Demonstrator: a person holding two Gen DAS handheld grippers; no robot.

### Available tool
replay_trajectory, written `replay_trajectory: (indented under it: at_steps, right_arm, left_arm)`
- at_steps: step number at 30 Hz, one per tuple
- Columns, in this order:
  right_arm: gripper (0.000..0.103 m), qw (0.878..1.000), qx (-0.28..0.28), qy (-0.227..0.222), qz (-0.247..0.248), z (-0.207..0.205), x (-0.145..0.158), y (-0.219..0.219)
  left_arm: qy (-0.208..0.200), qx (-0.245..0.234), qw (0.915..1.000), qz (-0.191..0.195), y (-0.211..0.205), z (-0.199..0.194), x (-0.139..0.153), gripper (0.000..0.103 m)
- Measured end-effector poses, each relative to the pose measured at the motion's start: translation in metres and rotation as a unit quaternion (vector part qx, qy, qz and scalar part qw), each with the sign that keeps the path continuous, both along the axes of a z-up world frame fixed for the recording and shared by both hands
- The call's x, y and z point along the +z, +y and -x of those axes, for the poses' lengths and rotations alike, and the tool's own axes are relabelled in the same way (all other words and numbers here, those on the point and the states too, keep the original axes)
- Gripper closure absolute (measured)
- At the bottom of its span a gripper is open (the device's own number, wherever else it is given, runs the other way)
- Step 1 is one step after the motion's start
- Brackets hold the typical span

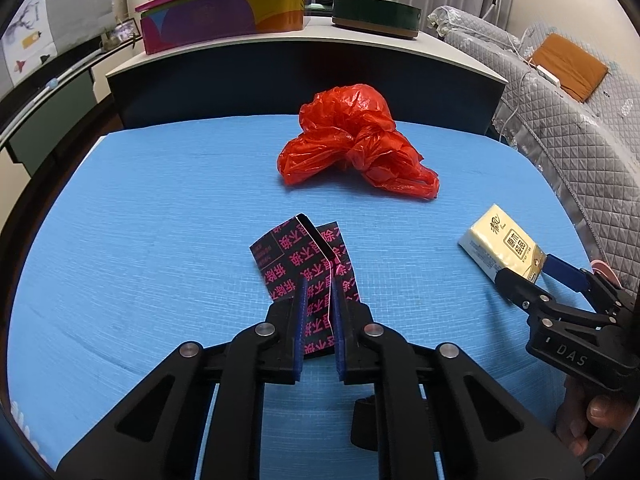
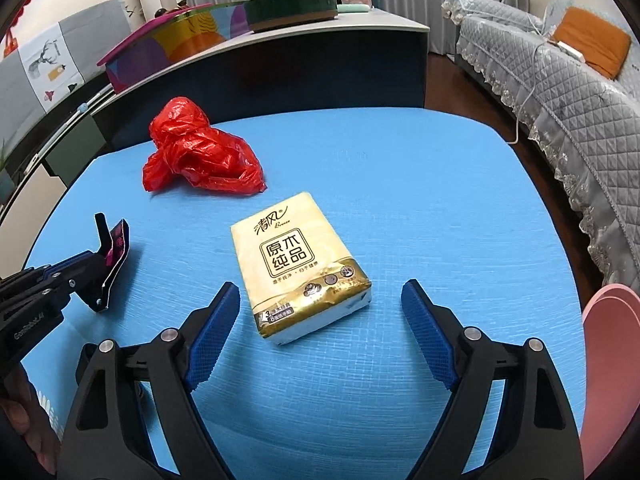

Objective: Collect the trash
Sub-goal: 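Grasp the black-pink wrapper with the left tool while the right tool grasps the gold tissue pack, then carry both held items over the pink bin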

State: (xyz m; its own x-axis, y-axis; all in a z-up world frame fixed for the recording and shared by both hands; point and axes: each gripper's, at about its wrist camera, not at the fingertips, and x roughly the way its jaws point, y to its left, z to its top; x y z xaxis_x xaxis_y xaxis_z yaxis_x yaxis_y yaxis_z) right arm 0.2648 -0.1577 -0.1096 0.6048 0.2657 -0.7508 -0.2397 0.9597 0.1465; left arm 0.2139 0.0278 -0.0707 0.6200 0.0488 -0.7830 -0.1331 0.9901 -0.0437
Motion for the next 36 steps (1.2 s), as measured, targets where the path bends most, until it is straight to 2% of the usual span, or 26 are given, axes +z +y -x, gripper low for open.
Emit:
replay_trajectory:
  at_steps: [3,5,8,18,36]
  right_arm:
    - [0.032,1.0,0.003,0.003,0.003,0.0,-0.001,0.002]
    - [0.043,1.0,0.007,0.004,0.005,0.001,-0.002,0.003]
    - [0.047,1.0,0.011,-0.001,0.013,0.005,-0.001,0.005]
    - [0.049,0.999,-0.005,-0.036,0.0,0.024,0.025,-0.009]
    - [0.049,0.995,-0.018,-0.1,0.011,0.095,0.095,-0.045]
  left_arm:
    - [-0.002,0.002,1.0,-0.001,0.0,0.001,0.001,0.093]
    - [-0.004,0.002,1.0,-0.001,0.0,0.001,0.003,0.094]
    - [-0.007,0.002,1.0,-0.002,0.0,0.002,0.005,0.095]
    - [-0.025,-0.002,0.9997,-0.001,0.0,0.01,0.017,0.098]
    - [-0.076,-0.021,0.9968,0.008,-0.018,0.046,0.055,0.098]
